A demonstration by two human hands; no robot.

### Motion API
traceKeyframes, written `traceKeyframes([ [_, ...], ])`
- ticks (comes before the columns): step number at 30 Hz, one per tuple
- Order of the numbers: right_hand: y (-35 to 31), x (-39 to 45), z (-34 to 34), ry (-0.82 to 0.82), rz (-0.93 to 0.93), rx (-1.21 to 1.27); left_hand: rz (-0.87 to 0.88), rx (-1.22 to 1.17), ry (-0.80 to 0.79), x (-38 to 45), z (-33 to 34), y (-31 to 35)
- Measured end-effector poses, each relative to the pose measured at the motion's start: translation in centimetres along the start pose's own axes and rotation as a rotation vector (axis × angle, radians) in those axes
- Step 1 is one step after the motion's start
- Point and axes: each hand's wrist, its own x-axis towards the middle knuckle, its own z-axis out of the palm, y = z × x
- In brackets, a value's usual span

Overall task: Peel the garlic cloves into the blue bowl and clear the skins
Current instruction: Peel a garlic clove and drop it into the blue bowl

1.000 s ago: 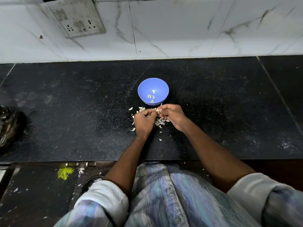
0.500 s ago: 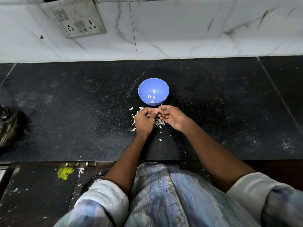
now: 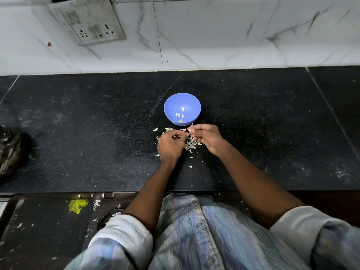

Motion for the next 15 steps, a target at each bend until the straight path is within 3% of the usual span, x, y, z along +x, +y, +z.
traceKeyframes([
  [4, -0.51, -0.41, -0.01, -0.001, -0.072, -0.18, 0.0, -0.088, -0.048, -0.07, 0.01, 0.26],
  [9, -0.69, -0.57, 0.15, 0.003, -0.122, -0.227, -0.041, -0.163, -0.058, -0.22, 0.29, 0.14],
  [15, -0.99, -0.61, 0.26, -0.054, 0.016, -0.115, 0.072, -0.155, 0.0, -0.38, 0.21, 0.47],
])
